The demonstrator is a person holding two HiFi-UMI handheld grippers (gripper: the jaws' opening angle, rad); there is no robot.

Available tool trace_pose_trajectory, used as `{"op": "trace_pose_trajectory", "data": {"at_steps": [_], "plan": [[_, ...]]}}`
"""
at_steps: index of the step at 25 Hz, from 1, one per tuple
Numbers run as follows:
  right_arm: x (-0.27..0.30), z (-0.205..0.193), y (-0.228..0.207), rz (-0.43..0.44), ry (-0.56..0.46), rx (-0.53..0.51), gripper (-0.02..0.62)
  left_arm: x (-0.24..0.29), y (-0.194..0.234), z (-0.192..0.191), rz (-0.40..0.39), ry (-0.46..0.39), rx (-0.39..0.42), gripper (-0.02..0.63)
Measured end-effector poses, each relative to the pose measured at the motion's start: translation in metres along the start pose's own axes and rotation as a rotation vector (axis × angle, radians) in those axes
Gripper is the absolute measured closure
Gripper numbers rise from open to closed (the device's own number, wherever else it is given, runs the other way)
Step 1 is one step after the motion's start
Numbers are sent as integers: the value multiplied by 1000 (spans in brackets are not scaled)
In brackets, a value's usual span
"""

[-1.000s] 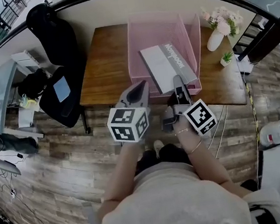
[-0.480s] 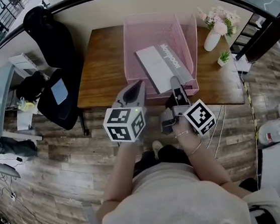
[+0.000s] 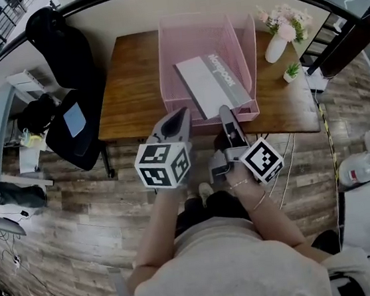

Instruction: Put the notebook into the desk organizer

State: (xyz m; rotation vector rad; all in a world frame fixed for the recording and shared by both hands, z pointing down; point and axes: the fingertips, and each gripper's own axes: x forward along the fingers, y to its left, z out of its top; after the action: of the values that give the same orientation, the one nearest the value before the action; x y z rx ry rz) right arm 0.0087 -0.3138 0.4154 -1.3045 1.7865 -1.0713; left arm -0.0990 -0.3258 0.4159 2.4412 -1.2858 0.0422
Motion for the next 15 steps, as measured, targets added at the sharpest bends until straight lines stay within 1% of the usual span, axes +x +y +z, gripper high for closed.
{"op": "trace_pose_trajectory", "data": {"at_steps": [6, 12, 15], "plan": [[-8, -10, 4, 5, 33, -14, 518, -5, -6, -6, -8, 12, -4, 594], [-9, -6, 2, 0, 33, -35, 555, -10, -9, -13, -3, 22, -6, 594], [-7, -6, 2, 1, 30, -36, 561, -12, -8, -14, -2, 24, -3, 594]]}}
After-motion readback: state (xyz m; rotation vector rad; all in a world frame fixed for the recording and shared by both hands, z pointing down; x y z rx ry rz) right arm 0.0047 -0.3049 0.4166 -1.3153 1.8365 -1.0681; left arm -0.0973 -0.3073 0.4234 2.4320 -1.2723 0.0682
